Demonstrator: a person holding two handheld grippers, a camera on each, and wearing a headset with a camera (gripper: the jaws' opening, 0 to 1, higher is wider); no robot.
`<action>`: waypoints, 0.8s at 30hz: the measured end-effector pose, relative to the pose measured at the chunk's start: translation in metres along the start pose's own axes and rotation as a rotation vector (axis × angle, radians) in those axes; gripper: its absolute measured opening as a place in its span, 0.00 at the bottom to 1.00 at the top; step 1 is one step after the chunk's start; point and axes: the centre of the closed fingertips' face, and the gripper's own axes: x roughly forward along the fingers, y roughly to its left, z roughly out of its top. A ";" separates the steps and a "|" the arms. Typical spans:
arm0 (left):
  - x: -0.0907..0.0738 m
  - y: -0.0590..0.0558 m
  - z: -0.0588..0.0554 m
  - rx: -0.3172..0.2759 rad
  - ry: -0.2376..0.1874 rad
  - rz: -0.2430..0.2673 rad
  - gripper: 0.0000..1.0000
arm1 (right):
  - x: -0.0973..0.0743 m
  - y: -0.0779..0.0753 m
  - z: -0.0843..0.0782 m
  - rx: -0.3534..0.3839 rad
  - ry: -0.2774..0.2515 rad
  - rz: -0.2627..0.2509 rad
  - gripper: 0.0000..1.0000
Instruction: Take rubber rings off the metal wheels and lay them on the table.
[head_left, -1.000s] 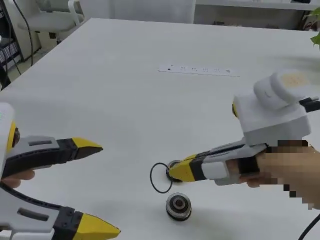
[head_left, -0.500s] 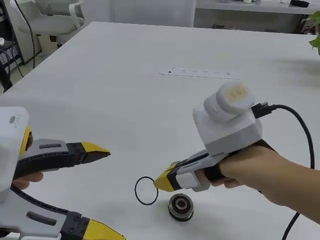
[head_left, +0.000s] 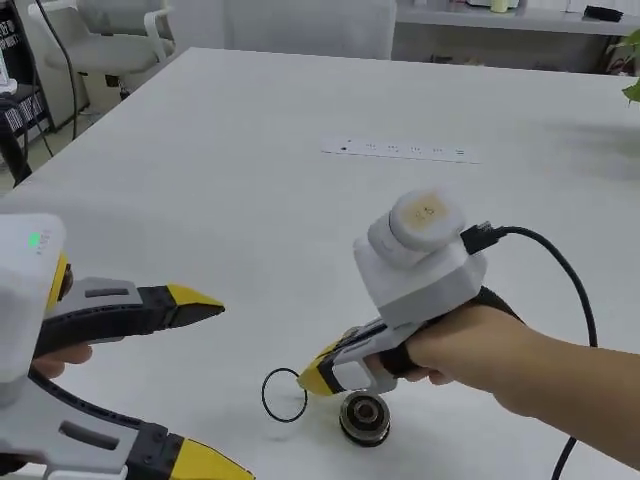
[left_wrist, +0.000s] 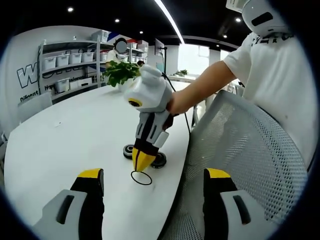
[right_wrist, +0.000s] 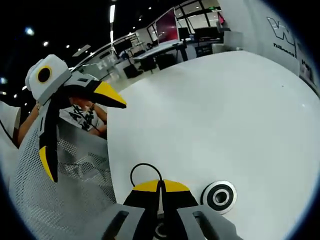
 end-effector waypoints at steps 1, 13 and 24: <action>0.000 0.000 0.000 -0.002 0.001 0.000 0.79 | 0.001 -0.001 0.000 0.000 -0.002 -0.003 0.00; 0.000 0.000 -0.001 -0.003 0.002 -0.001 0.79 | -0.004 -0.008 -0.003 0.008 -0.020 -0.027 0.01; 0.002 -0.004 -0.001 -0.014 0.001 -0.023 0.79 | -0.028 -0.011 -0.001 0.025 -0.063 -0.029 0.03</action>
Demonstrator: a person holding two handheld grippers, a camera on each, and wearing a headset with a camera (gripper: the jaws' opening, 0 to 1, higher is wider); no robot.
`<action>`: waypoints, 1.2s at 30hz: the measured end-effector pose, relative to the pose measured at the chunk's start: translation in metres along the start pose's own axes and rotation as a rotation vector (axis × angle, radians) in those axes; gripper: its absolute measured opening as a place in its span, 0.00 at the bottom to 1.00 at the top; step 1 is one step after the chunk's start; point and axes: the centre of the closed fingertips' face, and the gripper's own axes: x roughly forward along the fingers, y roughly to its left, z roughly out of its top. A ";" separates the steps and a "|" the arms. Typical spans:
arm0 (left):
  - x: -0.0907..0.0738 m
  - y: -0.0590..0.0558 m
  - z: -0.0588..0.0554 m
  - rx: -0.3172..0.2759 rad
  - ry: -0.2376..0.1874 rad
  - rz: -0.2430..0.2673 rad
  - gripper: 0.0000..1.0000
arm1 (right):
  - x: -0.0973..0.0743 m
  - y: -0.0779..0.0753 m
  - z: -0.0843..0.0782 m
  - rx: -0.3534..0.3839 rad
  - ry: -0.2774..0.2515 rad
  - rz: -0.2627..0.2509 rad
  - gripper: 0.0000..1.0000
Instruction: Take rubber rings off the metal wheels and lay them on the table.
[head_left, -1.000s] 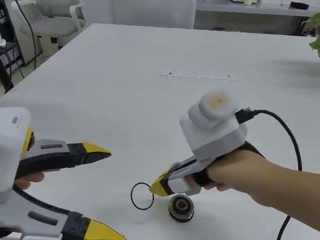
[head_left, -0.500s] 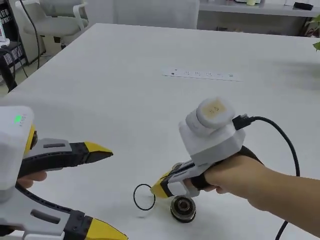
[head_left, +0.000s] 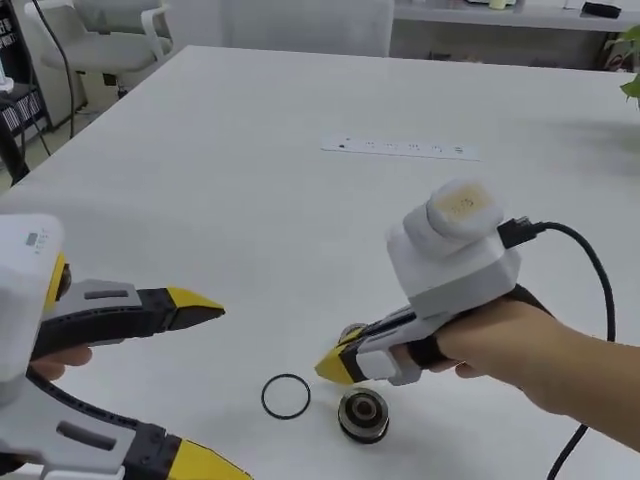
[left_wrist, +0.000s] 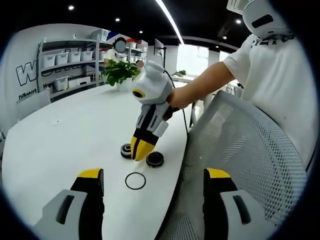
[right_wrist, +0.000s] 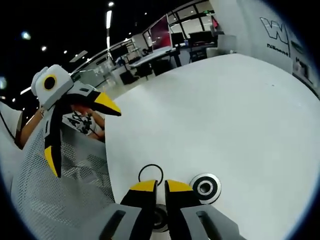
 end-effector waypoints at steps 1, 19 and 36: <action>0.000 0.000 0.000 -0.001 -0.001 -0.002 0.79 | -0.003 0.000 0.001 0.000 -0.007 -0.002 0.04; 0.008 -0.014 -0.015 0.014 0.081 -0.079 0.79 | -0.060 -0.014 0.011 0.027 -0.139 -0.032 0.13; 0.012 -0.022 -0.025 0.074 0.159 -0.168 0.81 | -0.081 -0.029 -0.023 0.126 -0.180 -0.061 0.15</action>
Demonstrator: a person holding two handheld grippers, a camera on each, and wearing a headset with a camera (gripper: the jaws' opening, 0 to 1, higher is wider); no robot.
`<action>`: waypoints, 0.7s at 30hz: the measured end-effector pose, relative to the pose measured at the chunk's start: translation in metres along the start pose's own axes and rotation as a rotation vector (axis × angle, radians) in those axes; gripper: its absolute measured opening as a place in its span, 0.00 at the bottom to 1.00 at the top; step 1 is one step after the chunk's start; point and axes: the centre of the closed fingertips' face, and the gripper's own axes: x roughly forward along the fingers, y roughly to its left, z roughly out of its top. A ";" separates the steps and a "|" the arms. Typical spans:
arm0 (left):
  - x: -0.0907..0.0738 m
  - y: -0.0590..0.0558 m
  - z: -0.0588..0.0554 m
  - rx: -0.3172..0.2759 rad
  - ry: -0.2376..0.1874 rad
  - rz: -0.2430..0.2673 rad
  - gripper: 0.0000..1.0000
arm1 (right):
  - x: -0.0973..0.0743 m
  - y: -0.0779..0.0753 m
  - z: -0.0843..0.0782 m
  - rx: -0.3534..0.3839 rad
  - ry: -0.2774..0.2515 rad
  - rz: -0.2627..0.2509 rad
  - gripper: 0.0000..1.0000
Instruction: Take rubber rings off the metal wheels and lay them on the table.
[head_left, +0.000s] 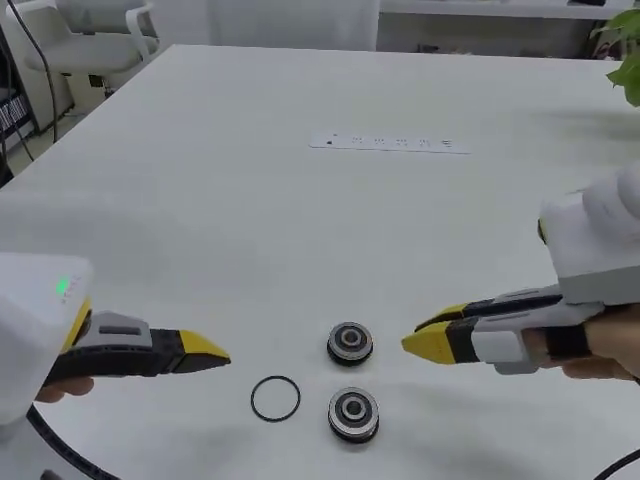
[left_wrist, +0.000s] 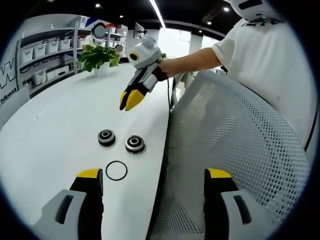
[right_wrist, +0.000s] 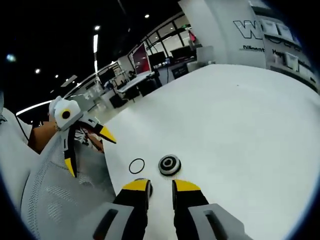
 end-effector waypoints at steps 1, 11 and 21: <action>0.000 0.001 0.001 0.003 0.000 0.004 0.81 | 0.000 0.000 -0.002 -0.001 -0.002 0.001 0.15; 0.007 0.015 0.018 0.063 -0.042 0.035 0.79 | 0.001 0.010 -0.015 -0.057 -0.005 0.061 0.20; 0.030 0.019 0.035 0.101 -0.069 0.008 0.70 | 0.013 0.018 -0.035 -0.161 0.060 0.108 0.22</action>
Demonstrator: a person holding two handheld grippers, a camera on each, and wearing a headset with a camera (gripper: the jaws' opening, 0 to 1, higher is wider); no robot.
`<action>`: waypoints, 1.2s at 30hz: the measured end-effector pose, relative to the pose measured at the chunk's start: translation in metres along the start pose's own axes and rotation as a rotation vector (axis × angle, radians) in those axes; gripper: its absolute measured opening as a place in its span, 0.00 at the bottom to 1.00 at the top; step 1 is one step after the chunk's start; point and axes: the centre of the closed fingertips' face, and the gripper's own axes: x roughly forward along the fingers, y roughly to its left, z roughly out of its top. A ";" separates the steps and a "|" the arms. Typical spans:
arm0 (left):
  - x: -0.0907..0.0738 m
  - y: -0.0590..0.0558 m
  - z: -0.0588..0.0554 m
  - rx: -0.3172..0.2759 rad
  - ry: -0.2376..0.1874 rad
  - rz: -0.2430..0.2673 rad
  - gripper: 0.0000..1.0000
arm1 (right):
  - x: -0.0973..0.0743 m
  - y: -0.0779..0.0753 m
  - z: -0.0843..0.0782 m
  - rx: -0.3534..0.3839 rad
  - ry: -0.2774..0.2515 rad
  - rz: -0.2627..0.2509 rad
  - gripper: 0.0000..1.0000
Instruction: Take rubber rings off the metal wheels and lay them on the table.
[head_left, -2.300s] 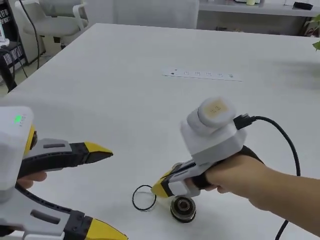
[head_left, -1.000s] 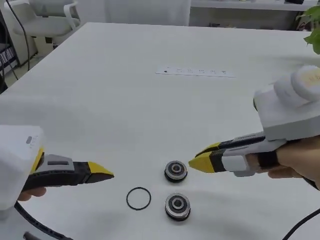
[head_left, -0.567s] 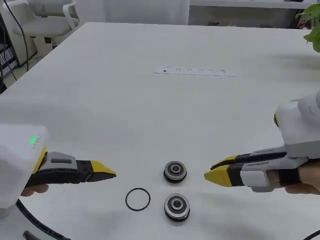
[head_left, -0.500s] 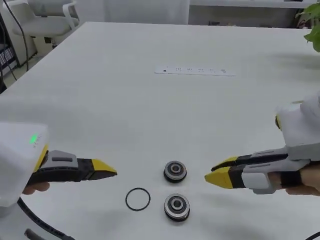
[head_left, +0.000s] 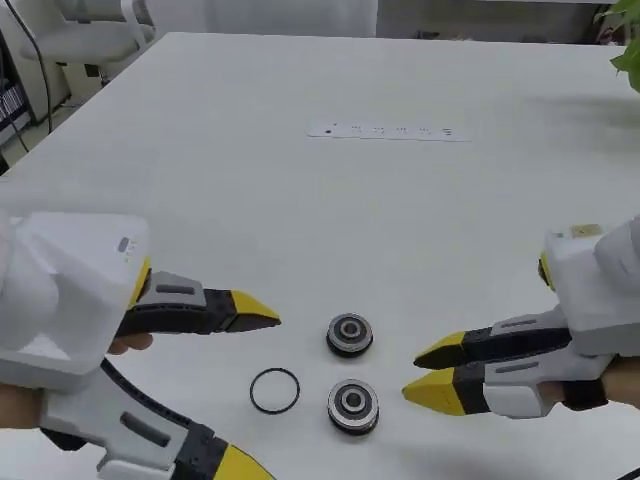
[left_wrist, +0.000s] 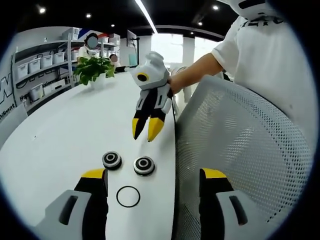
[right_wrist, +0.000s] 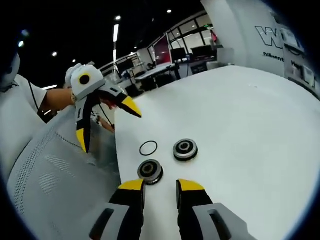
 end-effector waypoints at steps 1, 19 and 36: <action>0.004 0.003 0.001 0.017 0.000 0.013 0.66 | 0.002 0.001 -0.002 -0.013 0.008 0.003 0.22; 0.044 0.022 0.000 0.018 0.010 0.003 0.35 | 0.025 0.007 -0.010 -0.043 0.035 0.035 0.19; 0.071 0.020 -0.015 0.015 0.027 -0.022 0.22 | 0.034 0.009 -0.016 -0.112 0.061 0.030 0.18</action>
